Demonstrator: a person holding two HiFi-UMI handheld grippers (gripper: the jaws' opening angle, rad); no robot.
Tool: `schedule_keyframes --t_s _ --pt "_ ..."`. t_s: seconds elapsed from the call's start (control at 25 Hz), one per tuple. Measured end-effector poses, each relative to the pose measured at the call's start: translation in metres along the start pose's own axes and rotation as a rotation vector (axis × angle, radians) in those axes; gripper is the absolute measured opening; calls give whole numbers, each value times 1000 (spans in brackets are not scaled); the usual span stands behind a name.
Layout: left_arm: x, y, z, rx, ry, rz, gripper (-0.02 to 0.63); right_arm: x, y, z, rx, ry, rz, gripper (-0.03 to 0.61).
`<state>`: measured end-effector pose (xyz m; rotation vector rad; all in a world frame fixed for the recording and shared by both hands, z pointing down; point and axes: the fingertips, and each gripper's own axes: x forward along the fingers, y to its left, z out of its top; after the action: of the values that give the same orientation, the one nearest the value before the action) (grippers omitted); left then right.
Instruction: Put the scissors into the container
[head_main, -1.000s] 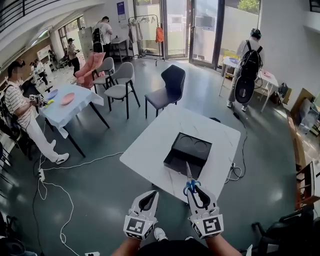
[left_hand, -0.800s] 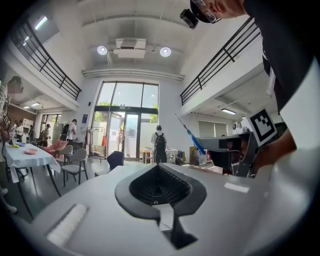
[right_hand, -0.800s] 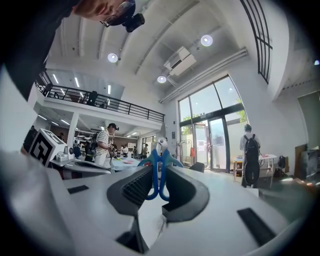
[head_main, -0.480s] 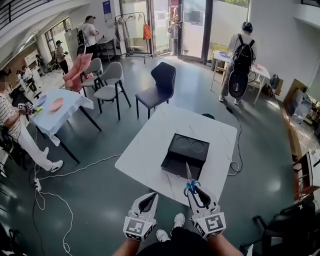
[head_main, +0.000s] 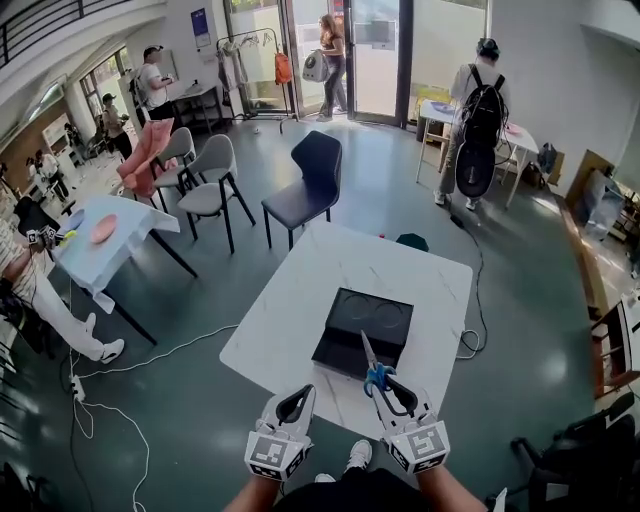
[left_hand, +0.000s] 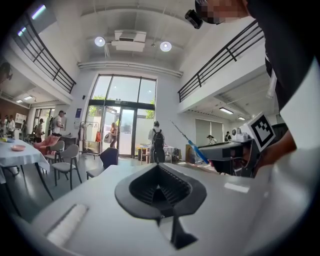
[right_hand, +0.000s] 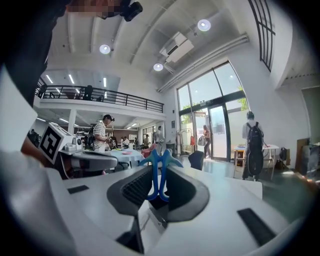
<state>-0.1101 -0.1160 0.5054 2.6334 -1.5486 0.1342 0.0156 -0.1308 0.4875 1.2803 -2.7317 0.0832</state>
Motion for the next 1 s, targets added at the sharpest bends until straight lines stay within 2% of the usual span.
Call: schedule_keyframes --t_s 0.16,0.4,0.6,1.0 --pt "21 9 -1 19 5 9 9 17 -16 -8 -35 27 30 91" --pt "42 25 5 11 21 53 9 34 -38 -13 -1 42 62 91" --pt "51 43 -1 5 46 72 9 49 -43 -24 -33 79 80 91" --pt "95 62 -12 -3 65 -1 9 84 -48 -54 -56 167 92 91"
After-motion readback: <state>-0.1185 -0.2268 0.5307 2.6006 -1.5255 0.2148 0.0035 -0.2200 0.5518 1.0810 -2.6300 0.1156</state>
